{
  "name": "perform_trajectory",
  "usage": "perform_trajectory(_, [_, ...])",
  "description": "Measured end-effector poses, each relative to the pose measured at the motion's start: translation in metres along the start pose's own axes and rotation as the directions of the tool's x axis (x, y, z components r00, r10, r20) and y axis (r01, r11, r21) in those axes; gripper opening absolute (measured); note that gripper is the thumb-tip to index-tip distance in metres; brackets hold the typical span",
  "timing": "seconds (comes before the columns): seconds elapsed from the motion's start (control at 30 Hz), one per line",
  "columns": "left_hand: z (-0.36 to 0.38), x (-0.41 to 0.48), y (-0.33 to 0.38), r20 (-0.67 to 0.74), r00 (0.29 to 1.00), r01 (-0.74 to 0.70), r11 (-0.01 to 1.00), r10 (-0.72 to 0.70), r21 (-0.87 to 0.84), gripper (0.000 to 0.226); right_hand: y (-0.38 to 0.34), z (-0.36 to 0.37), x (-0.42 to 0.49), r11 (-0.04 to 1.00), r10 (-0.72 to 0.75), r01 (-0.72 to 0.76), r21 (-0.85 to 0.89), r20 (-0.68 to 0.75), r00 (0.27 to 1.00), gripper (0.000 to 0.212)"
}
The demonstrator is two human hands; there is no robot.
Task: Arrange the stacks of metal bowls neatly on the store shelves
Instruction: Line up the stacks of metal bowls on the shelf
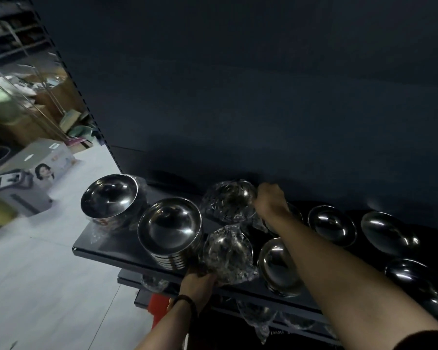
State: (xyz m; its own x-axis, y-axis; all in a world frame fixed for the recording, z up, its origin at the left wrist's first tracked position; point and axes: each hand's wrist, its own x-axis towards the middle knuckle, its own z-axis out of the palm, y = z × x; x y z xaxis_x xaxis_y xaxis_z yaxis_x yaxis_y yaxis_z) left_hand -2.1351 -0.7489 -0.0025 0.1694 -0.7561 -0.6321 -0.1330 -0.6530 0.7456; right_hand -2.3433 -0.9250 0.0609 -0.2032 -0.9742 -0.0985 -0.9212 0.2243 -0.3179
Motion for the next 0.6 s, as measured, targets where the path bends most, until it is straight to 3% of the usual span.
perform_trajectory(0.13, [-0.008,0.004,-0.009,0.093,0.991,-0.112,0.977,0.096,0.183,0.033,-0.001,-0.023,-0.014,0.999,-0.022,0.025,0.044,-0.061,0.998,0.024])
perform_trajectory(0.3, [-0.015,-0.002,-0.009,0.174,0.976,-0.163,0.971,0.133,0.175,0.041,0.001,-0.052,-0.046,0.985,0.023,0.001,0.173,-0.137,0.990,0.032])
perform_trajectory(0.47, [-0.030,-0.004,0.001,0.216,0.945,-0.322,0.821,0.246,0.472,0.040,0.004,-0.053,-0.104,0.940,0.108,-0.080,0.332,-0.068,0.992,0.037])
perform_trajectory(0.6, [-0.041,-0.009,0.007,0.298,0.928,-0.295,0.929,0.223,0.223,0.049,0.004,-0.024,-0.151,0.861,0.178,-0.151,0.485,-0.009,0.984,0.035])
